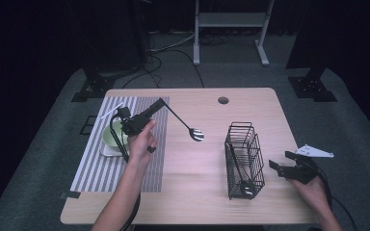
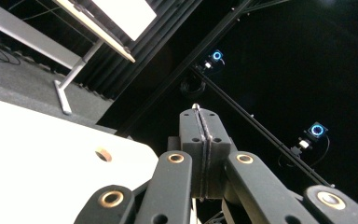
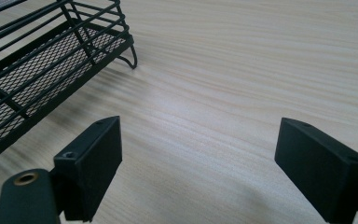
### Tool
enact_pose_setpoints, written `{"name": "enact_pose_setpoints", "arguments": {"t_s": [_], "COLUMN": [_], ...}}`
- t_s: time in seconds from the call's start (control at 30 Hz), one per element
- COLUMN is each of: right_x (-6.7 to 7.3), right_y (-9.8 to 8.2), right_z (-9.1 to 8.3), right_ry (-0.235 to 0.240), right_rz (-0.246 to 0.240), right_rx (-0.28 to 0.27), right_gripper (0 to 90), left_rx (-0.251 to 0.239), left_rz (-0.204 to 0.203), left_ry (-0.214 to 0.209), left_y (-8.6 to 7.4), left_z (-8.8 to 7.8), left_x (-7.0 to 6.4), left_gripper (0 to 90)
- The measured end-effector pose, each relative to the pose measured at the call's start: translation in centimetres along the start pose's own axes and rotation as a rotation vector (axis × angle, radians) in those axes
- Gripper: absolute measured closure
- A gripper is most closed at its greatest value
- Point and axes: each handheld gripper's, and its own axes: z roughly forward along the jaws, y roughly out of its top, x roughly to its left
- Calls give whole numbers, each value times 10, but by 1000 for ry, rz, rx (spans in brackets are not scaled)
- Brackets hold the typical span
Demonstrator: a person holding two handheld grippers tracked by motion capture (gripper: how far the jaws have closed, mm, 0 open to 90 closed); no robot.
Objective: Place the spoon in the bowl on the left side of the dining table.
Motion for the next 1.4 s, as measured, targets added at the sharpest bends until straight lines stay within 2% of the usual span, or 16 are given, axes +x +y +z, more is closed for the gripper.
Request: {"name": "enact_pose_setpoints", "arguments": {"t_s": [0.27, 0.6, 1.4], "right_x": [0, 1, 1], "right_y": [0, 0, 0], "right_z": [0, 2, 3], "right_ry": [-2, -1, -2], "right_rz": [0, 1, -6], "right_rx": [2, 9, 15], "right_gripper": [136, 137, 137], "left_rx": [-5, -25, -70], "left_rz": [-7, -4, -12], "left_ry": [8, 39, 70], "left_y": [-1, 6, 17], "left_z": [-4, -16, -35], "left_x": [5, 13, 25], "left_gripper": [899, 899, 899]}}
